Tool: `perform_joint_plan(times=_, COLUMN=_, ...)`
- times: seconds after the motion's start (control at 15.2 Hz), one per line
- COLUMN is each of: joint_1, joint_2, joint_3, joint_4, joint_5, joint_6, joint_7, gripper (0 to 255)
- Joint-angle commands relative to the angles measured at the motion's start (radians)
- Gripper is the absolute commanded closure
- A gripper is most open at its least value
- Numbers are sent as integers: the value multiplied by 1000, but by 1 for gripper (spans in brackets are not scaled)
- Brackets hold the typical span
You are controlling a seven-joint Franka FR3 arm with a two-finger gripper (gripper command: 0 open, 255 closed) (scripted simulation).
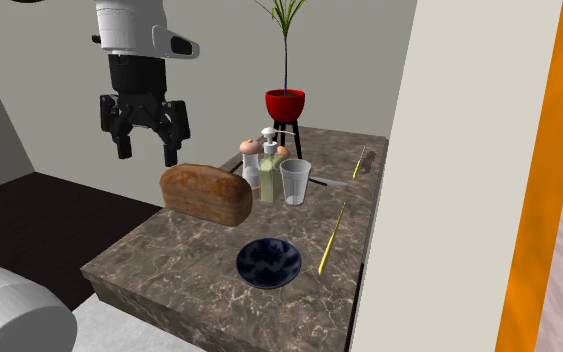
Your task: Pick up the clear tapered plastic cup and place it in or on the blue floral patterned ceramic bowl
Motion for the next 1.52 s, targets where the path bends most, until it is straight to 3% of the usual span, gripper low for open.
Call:
perform_joint_plan(times=0.0, joint_1=0, joint_2=0, joint_3=0, joint_4=0, joint_5=0, joint_6=0, joint_7=0, gripper=0)
perform_joint_plan(times=0.73, joint_1=-15, joint_2=361, joint_3=-131, joint_4=130, joint_5=-23, joint_6=283, joint_7=-145, gripper=0)
perform_joint_plan(times=1.45, joint_1=-27, joint_2=768, joint_3=-223, joint_4=420, joint_5=79, joint_6=434, joint_7=-316, gripper=0)
